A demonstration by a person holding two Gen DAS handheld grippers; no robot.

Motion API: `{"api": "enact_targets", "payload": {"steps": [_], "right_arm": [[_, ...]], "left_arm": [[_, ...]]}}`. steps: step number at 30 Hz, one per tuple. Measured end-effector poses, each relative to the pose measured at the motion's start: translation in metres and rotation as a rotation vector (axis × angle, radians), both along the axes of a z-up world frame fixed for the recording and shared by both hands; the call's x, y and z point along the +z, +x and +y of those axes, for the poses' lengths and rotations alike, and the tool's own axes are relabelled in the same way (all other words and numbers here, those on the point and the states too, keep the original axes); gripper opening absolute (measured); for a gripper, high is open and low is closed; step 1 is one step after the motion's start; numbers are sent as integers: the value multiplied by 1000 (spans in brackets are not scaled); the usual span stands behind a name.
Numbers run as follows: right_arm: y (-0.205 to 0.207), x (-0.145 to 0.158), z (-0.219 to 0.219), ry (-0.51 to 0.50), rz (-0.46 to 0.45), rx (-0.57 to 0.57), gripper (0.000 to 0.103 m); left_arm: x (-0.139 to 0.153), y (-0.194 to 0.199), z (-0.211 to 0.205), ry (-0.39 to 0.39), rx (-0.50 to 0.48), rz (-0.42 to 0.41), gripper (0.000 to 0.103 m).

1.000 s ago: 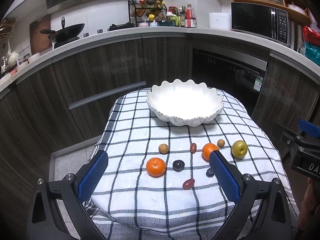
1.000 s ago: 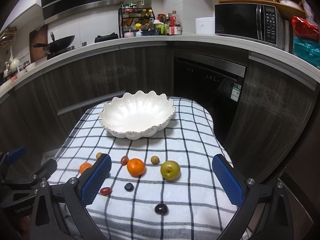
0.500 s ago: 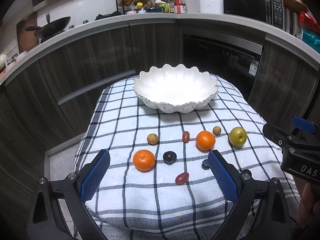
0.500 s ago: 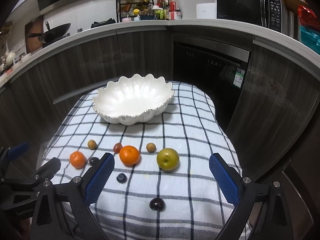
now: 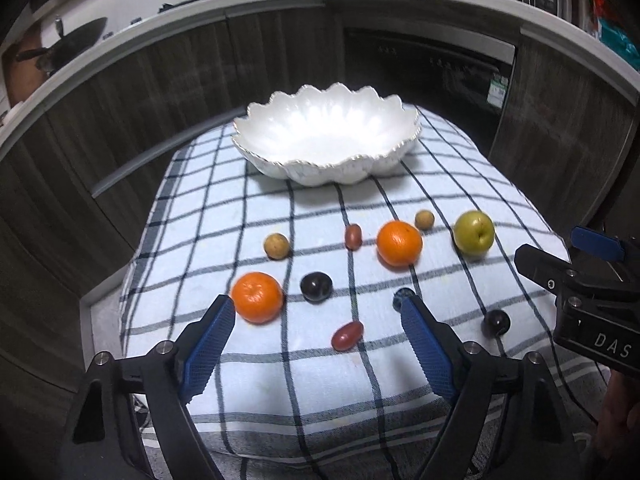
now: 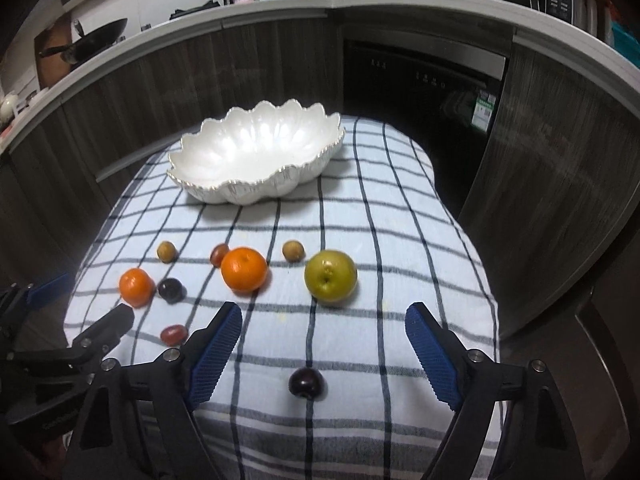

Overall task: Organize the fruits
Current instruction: 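Lower the right tool to the dark plum while the left tool approaches the red date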

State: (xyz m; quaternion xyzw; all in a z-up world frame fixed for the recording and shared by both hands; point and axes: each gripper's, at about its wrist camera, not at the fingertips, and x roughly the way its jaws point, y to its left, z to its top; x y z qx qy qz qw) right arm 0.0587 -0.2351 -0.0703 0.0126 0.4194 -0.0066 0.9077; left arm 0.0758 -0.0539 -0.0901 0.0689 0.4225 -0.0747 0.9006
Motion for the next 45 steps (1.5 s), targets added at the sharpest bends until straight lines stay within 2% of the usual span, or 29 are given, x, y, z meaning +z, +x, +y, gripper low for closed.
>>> {"api": "enact_targets", "payload": {"steps": [9,17,22,27,31,39,45], "right_arm": [[7,-21,0,12,87,13,74],[9,-39,8,2,167,40,55],[11,-47,5,9,206,35,50],[13,-55,5,13,245,37,49],[13,-58,10,3,259,59,49],[15,-66,7,17,290,50,49],[16,-70,9,26,308,64,44]], "left_arm": [[-25,10,-8,8,-24,98,71],[-44,17,-12,14,-34,170,59],[-53,19,-15,20,-40,196,52],[-57,22,-18,33,-35,200,51],[-65,25,-18,29,-33,233,45],[-69,29,-18,27,-23,237,44],[-74,31,-20,22,-25,255,39]]}}
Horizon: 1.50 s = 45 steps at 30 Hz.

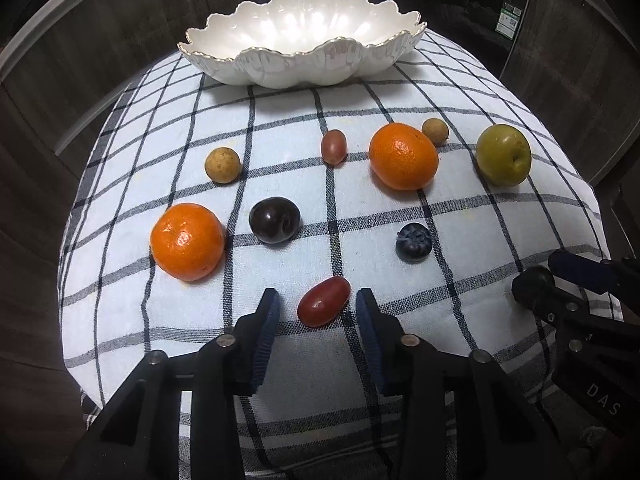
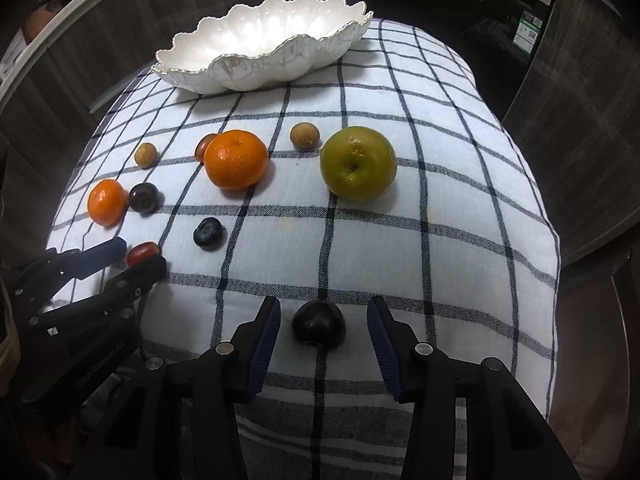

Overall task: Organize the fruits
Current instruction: 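Lower the right tool to the dark plum while the left tool approaches the red date, then close the right tool on the dark plum while the left tool grasps the red date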

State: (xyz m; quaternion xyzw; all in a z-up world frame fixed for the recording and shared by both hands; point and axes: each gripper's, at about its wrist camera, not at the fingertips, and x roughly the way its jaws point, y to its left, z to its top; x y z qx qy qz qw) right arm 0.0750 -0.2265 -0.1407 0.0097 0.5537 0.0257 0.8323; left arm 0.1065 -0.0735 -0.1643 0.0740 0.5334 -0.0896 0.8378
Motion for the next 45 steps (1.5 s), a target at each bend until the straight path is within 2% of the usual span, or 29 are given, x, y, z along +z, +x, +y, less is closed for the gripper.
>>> {"api": "enact_targets", "payload": {"steps": [4,9,11,14,32,45], "right_arm": [[1,-2,-2,8,8,-7,41],[1,-3,-1,18,16,-4,41],[1,-5,-2,27,28,-5,34],[2,-6,-4,43,39,-11,30],[1,2,-9,71,11,-28,29],[1,27,-5,52,-79,-9,29]], "left_arm": [[0,-1,-2,8,0,-12,38],[1,-2,-2,2,-3,-11,29],[1,-2,-3,1,-4,-10,27],[1,-2,-2,2,-2,-11,26],[17,-8,-2,2,6,-60,26],[42,-11,7,-7,38,-141,26]]}}
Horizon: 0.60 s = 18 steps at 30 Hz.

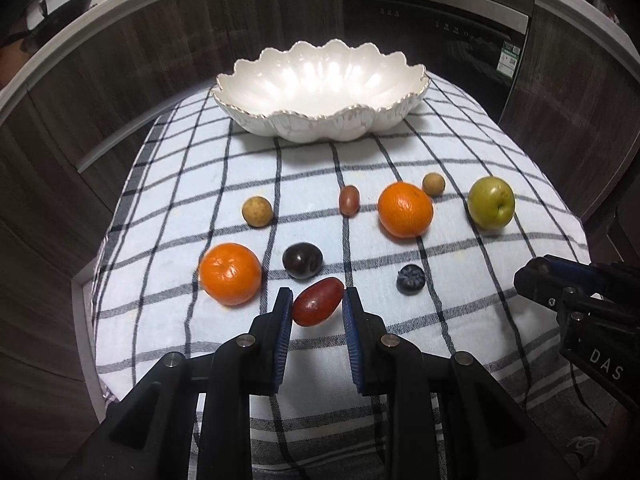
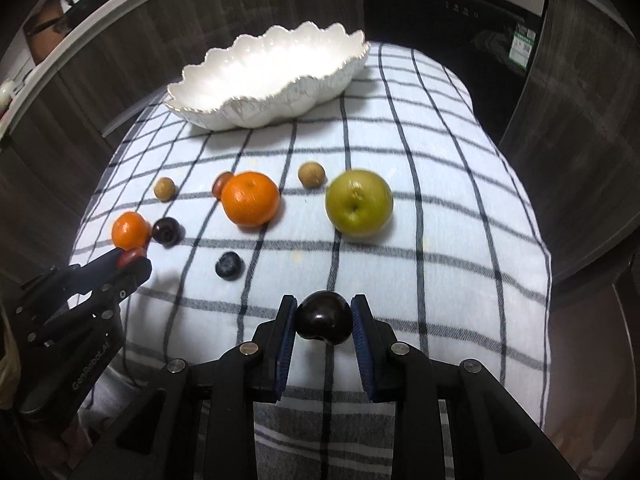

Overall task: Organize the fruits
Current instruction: 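Close the right tool on the dark plum while the left tool grasps the red date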

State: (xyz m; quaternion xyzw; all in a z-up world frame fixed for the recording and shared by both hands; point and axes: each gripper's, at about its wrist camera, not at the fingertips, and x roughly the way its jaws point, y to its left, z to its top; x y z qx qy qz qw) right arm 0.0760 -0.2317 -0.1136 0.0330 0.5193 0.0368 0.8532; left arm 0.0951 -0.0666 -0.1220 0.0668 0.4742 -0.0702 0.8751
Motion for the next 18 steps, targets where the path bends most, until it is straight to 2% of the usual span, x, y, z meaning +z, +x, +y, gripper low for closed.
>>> {"api": "enact_targets", "payload": {"steps": [18], "right_arm": [[25,43,2,17,-125,-7,29]], "left_arm": [[39,13,10,-24,33,-81,26]]}}
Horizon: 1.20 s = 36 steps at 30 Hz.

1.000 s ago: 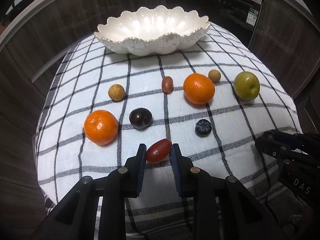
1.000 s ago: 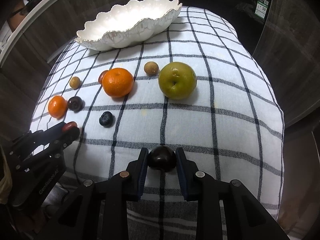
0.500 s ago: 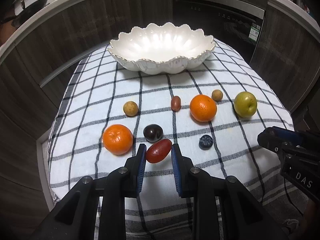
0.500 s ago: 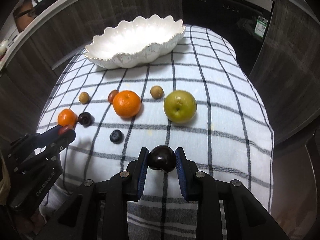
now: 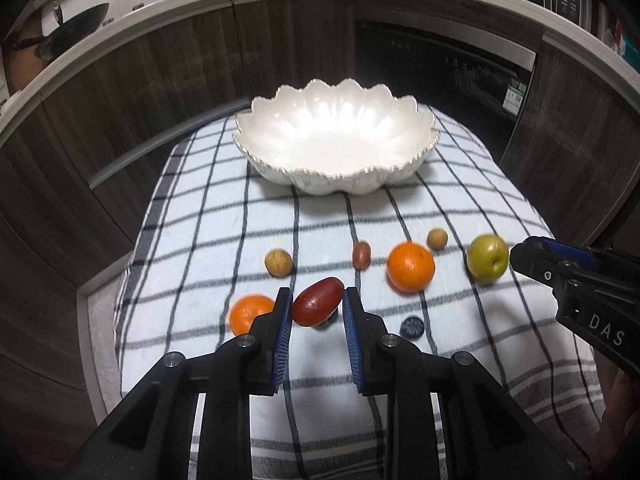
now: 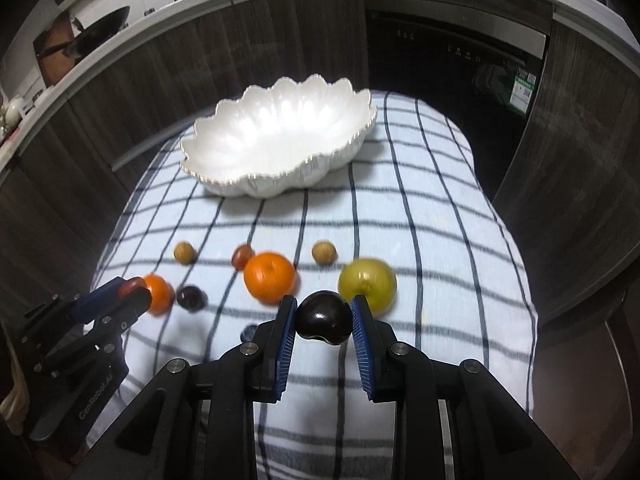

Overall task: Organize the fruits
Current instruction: 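Close the right tool on the dark plum while the left tool grasps the red date, then carry the plum in the right tool and the date in the left tool over the bowl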

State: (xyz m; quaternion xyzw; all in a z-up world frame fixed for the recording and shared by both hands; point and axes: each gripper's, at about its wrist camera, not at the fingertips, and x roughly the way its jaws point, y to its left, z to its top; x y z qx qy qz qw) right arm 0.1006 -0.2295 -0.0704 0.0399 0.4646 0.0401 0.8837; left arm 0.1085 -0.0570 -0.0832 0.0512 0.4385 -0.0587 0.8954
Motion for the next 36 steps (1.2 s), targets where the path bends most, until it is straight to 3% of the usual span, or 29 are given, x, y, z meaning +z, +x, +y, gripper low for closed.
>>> {"api": "enact_targets", "payload": {"steps": [15,36], "right_arm": [[40,44,5,-7,-132,14,29],[108,71,2,-1,-189,3,29]], "left_arm": [[33,42,9,-26,42,-52,26],[55,107,15,-59,68,-74,26]]}}
